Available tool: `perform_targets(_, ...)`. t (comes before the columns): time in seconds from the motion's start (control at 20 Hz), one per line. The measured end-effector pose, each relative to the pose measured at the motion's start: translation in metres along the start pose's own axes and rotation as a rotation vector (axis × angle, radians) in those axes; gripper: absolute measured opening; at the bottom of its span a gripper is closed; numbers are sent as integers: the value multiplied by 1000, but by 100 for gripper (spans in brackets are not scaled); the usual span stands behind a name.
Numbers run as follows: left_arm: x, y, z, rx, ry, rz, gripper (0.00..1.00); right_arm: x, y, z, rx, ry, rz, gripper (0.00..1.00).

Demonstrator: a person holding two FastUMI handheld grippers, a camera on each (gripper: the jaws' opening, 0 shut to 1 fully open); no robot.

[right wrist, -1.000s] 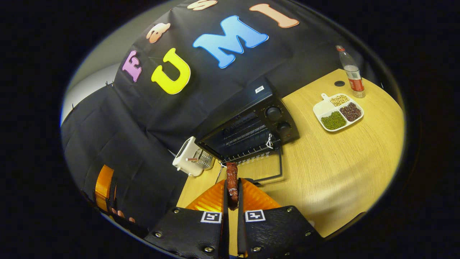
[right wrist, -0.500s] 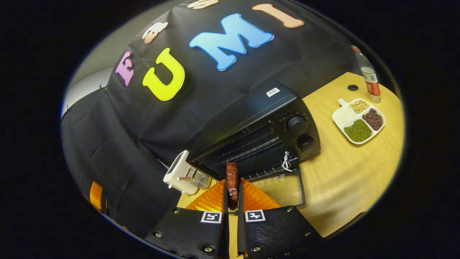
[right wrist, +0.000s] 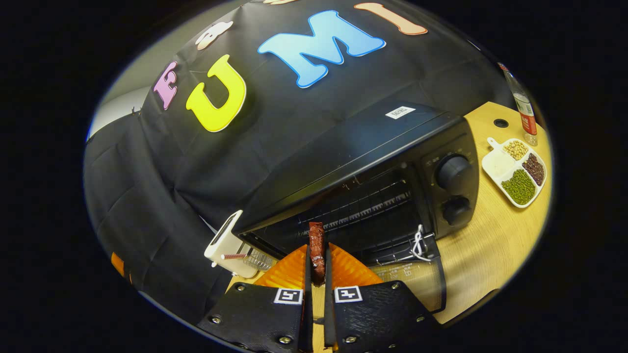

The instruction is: Open the electric oven with the left hand, put the food in, and close the electric oven.

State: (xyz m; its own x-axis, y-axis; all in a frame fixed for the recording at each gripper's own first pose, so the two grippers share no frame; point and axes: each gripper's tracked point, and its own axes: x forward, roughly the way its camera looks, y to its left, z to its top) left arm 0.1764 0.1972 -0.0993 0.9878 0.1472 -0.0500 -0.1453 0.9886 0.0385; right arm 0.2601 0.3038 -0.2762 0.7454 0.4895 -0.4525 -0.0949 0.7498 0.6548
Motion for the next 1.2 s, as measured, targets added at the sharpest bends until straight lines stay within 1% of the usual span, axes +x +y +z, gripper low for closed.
perform_targets(0.25,4,7,-10,8,23,10,99,15,-7,-7,-1,7,-3,10)
perform_targets(0.4,3,8,-15,7,34,14,99,21,-13,-3,5,-11,-9,10)
perform_targets(0.45,2,9,-17,8,37,14,99,24,-13,-4,15,-10,-13,12)
perform_targets(0.5,1,8,-17,10,39,14,99,24,-18,-2,24,-10,-17,12)
perform_targets(0.6,-1,6,-18,10,39,7,99,26,-29,4,15,-22,-56,18)
perform_targets(0.65,-3,7,-16,8,38,6,99,26,-31,6,-1,-37,-67,26)
perform_targets(0.75,-4,5,-18,5,40,5,99,23,-32,17,-46,-77,-77,28)
perform_targets(0.8,-5,4,-19,4,43,3,99,23,-35,20,-67,-91,-84,31)
perform_targets(0.9,-7,1,-21,-3,48,-5,99,17,-36,22,-93,-100,-89,71)
perform_targets(0.95,-9,-2,-21,-6,47,-11,99,12,-38,26,-109,-105,-100,83)
perform_targets(1.05,-10,-12,-24,-16,50,-28,99,2,-36,30,-153,-121,-107,98)
perform_targets(1.2,-11,-28,-30,-29,57,-57,99,-24,-29,39,-245,-153,-109,98)
